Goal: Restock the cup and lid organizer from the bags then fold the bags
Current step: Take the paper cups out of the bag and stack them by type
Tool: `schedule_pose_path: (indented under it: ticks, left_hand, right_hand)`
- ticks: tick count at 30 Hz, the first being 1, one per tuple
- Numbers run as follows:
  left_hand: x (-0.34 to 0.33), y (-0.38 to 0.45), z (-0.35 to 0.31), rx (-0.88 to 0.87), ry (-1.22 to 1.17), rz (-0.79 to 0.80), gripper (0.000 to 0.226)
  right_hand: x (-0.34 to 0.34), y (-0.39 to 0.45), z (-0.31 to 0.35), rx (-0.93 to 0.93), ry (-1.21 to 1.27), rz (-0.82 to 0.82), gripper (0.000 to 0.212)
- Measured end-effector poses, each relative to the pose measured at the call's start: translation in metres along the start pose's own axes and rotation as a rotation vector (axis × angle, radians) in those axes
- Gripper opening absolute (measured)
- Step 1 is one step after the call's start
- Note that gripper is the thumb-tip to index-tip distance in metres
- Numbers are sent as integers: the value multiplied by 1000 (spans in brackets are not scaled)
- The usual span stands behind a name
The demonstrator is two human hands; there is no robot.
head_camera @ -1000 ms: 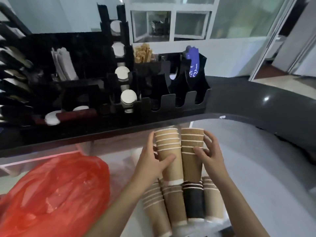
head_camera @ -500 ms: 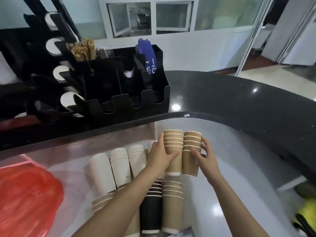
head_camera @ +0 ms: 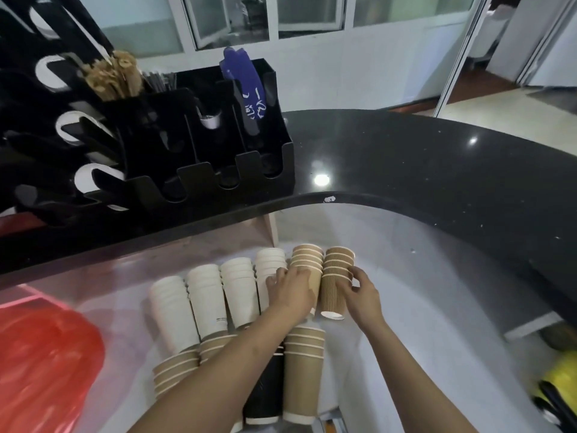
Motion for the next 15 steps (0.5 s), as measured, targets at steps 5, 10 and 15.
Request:
schedule_pose_path:
  ticks: [5,10,15]
  left_hand:
    - [-1,0,7,9,-50,-21,43]
    - [8,-9,13,-32,-161,-56,36]
    - [31,-33,31,-43,-361,-169,37]
  right_hand:
    - [-1,3,-2,29,-53,-1,48]
    - [2,-10,10,75,-64,-31,40]
    - [2,-38,49,151,33,-68,22]
Point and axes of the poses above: each hand's wrist, its own y-axis towards the middle knuckle, its own x-axis out of the back of the hand, z = x × y, the point moved 5 cm from there along y, towards the middle knuckle, and after that the axes turned 3 degrees about x, right-handed, at the moved point
